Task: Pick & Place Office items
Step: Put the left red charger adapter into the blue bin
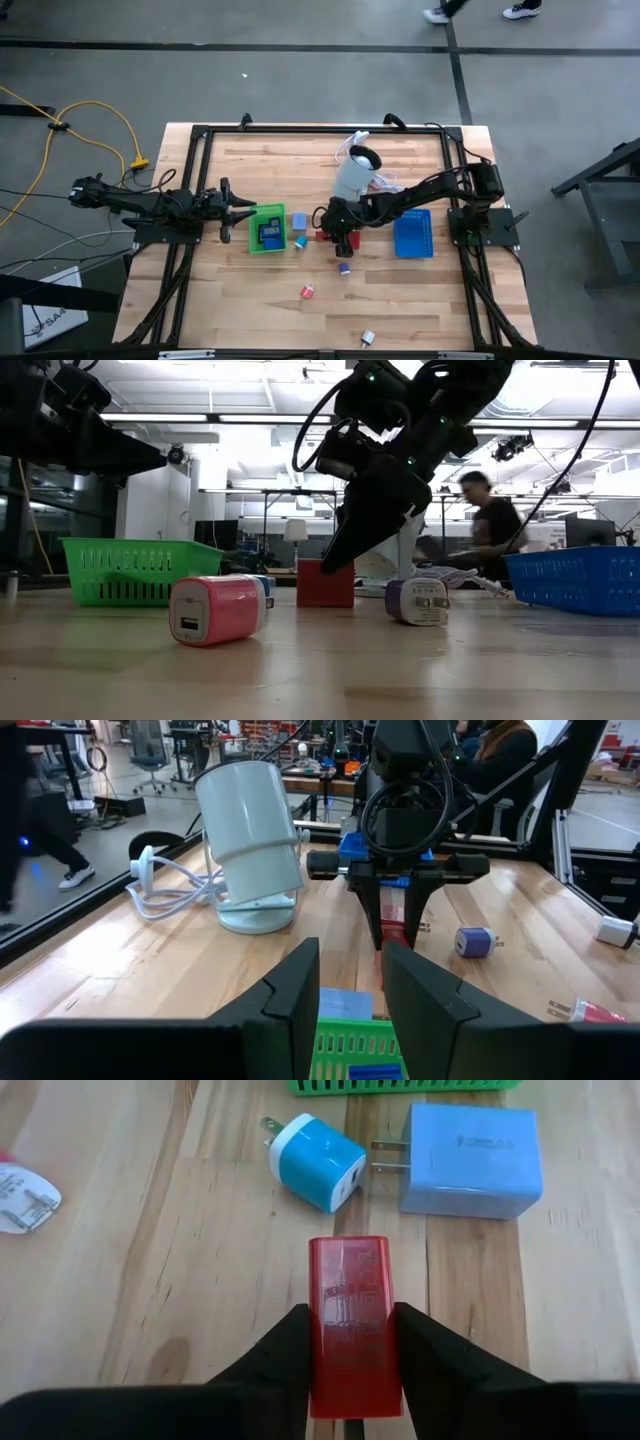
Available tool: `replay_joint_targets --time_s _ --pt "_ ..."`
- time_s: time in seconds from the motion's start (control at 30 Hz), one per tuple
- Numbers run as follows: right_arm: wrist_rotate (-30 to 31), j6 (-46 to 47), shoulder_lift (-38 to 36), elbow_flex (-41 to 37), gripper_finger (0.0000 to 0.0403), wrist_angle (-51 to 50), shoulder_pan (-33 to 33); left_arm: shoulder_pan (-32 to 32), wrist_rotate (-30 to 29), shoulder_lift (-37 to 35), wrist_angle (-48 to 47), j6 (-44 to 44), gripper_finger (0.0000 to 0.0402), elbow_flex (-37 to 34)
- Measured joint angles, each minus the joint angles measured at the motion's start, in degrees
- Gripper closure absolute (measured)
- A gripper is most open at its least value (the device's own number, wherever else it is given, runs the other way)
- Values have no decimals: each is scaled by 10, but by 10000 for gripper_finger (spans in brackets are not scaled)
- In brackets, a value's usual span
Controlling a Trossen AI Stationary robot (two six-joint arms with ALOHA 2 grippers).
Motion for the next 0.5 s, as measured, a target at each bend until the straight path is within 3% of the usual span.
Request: replay_joint_targets --time_s 0.33,0.5 --pt "1 -3 -37 0 294 -12 0 0 0 0 1 0 298 0" --pt "36 -4 -85 0 294 -48 0 0 0 0 2 0 298 0"
